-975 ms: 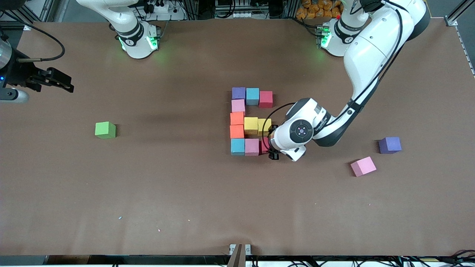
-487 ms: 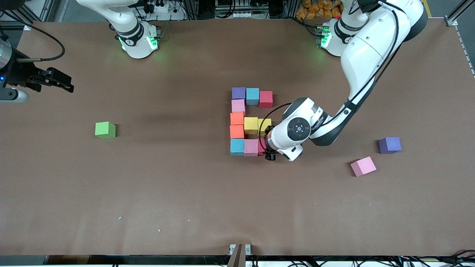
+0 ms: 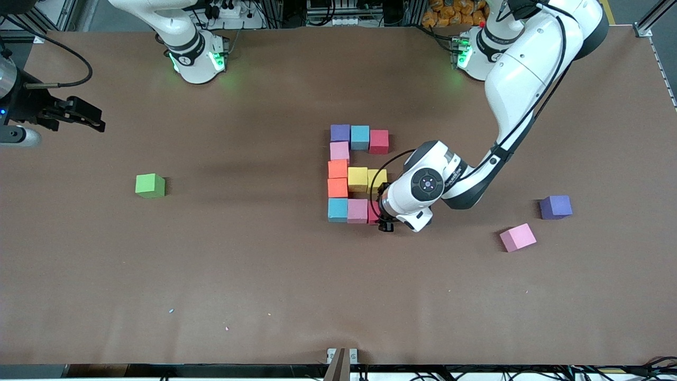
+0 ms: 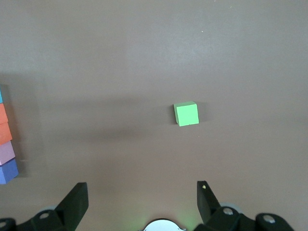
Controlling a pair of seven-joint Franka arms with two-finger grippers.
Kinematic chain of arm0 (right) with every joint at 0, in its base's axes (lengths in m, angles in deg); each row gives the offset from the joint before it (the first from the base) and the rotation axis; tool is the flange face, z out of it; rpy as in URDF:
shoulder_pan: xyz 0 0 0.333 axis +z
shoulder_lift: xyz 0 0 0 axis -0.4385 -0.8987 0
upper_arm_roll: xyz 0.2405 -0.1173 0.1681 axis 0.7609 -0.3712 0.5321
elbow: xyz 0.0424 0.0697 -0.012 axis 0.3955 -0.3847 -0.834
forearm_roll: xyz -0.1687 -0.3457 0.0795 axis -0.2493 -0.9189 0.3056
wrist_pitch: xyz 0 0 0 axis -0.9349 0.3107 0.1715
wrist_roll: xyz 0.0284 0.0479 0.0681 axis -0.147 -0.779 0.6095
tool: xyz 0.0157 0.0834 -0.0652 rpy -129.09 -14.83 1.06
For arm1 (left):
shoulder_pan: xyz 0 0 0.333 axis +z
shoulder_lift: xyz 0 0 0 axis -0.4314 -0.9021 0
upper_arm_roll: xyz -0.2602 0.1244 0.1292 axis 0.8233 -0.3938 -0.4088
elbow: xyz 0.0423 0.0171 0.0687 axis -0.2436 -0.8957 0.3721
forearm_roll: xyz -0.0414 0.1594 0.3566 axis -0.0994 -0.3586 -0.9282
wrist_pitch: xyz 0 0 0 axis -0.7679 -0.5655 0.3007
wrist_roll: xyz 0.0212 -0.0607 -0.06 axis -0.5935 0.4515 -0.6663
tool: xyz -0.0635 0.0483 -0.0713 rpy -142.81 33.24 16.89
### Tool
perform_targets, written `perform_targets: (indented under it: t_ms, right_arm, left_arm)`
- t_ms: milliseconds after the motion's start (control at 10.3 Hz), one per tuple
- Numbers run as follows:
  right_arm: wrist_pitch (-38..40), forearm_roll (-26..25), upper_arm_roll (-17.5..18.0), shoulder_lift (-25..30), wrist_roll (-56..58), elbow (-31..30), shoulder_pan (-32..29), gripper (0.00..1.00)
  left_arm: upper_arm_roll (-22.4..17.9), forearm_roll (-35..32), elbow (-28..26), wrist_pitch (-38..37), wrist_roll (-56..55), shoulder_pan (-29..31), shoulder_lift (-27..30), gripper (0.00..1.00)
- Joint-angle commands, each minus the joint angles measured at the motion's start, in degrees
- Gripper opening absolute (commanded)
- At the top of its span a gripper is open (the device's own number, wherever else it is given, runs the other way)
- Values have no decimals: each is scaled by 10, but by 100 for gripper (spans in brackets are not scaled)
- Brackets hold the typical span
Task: Arrange 11 blocks into digit 3
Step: 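Lower the red cube beside the pink cube with the left gripper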
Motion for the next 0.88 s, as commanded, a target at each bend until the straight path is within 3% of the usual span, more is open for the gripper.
perform_targets:
  t_ms: [0,585,780]
  right_arm:
    - [4,4,-3,1,-1,1,3,100]
    - [4,4,-3,1,-1,1,3,100]
    - [5,4,-3,1,0,1,3,100]
  left_arm:
    - [-5,-10,1,7,-3,-8,-3,11]
    - [-8,-34,-6,14,3,-12,-5,19]
    - [-8,-34,-5,14,3,-12,-6,46]
